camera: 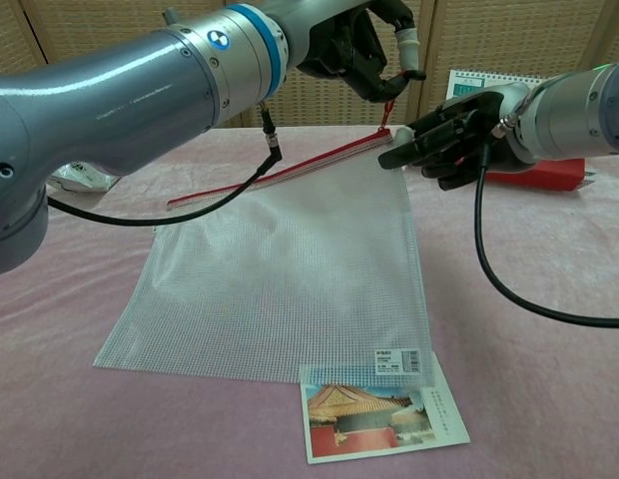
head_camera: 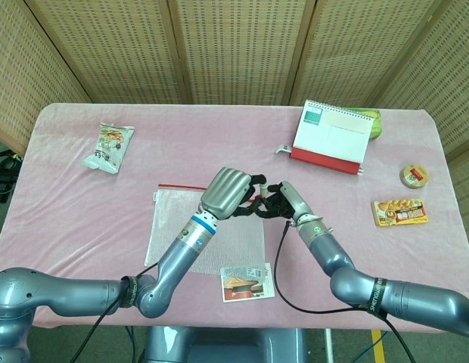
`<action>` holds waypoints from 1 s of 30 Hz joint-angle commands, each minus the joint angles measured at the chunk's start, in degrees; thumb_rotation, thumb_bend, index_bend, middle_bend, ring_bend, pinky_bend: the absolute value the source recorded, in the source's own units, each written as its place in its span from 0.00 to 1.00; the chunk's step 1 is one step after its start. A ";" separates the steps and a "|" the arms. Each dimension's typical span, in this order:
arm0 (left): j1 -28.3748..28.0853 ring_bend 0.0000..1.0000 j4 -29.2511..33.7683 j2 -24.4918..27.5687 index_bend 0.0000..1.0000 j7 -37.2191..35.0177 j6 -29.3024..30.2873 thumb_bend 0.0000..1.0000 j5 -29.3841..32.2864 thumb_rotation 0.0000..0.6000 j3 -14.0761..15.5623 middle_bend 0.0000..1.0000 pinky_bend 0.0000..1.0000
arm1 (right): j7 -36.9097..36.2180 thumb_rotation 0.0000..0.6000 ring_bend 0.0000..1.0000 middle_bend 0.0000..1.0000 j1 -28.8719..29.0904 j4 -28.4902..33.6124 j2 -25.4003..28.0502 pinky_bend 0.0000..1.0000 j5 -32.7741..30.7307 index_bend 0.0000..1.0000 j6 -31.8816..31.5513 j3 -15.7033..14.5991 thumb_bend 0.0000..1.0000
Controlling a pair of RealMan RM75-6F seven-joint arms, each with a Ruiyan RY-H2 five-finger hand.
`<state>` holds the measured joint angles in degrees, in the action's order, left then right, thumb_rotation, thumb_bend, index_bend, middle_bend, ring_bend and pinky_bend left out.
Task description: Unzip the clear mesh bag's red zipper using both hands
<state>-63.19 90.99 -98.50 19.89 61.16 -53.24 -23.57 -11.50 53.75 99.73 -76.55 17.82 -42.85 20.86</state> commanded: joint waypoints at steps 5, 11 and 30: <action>0.09 0.87 -0.18 0.14 0.85 -0.59 -0.25 0.59 -0.31 1.00 -0.02 0.94 1.00 | -0.32 1.00 0.89 0.95 -0.34 -0.13 -0.14 1.00 0.41 0.70 1.26 0.20 0.64; 0.34 0.87 -0.44 0.26 0.85 -1.05 -0.28 0.59 -0.45 1.00 0.05 0.94 1.00 | -1.26 1.00 0.89 0.97 -1.26 0.28 0.08 1.00 2.01 0.76 1.91 0.70 0.83; 5.49 0.87 -2.31 5.63 0.85 -6.67 -2.14 0.59 -1.21 1.00 2.37 0.94 1.00 | -11.41 1.00 0.91 0.98 -8.94 4.81 4.36 1.00 10.43 0.87 5.12 6.01 0.90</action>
<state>-58.06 88.79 -93.25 13.54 59.21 -54.26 -21.42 -22.07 45.51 104.15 -72.77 27.55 -38.38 26.26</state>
